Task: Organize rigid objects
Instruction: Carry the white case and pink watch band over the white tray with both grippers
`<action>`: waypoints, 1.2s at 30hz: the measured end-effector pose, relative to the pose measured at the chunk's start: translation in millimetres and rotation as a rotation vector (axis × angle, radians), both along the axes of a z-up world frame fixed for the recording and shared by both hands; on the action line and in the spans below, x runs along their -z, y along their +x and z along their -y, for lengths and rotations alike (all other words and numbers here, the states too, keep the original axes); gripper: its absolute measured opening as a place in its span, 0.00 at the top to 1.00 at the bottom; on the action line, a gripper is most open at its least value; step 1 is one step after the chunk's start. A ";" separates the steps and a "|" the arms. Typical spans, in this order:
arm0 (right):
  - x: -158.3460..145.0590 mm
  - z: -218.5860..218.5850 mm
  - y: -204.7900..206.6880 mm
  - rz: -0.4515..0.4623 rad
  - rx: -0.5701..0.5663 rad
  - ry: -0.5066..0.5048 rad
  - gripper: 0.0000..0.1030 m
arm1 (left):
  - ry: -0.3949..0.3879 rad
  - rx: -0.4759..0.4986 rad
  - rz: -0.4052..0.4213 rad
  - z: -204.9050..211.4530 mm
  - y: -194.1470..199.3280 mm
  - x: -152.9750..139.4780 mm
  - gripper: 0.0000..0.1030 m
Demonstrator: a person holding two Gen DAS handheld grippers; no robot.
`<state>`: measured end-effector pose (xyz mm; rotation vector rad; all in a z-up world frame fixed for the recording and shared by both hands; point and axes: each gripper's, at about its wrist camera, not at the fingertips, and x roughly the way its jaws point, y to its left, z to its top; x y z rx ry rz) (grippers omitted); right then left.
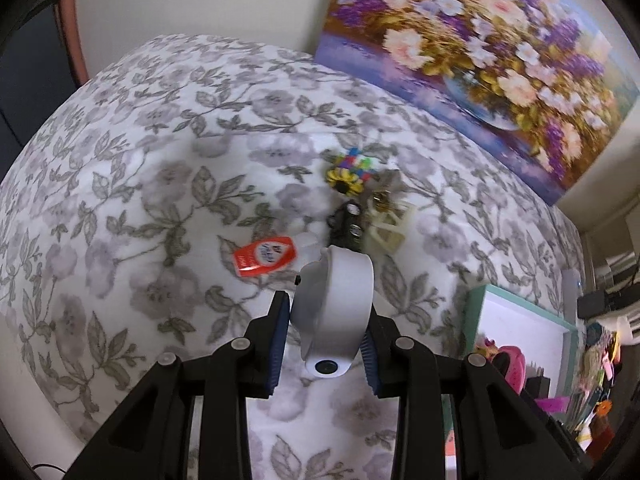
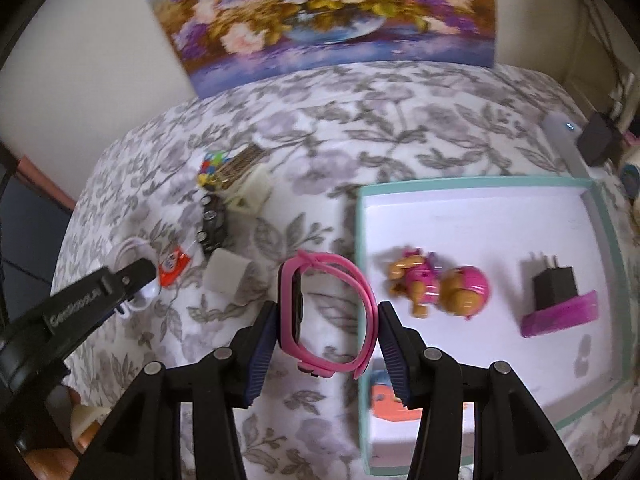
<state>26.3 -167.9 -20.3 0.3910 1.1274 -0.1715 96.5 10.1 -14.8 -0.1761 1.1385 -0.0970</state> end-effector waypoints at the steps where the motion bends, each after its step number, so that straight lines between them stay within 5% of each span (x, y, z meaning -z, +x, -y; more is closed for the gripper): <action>1: 0.2 6.5 -2.3 -0.008 0.020 -0.001 0.49 | 0.002 0.011 0.002 4.2 -1.5 -0.7 0.67; 18: 21.9 77.4 -26.3 -0.121 0.181 0.007 0.49 | 0.069 0.275 0.005 102.2 -43.3 3.0 0.66; 36: 38.3 122.4 -46.0 -0.175 0.295 0.024 0.49 | 0.134 0.393 -0.013 151.2 -70.0 18.8 0.66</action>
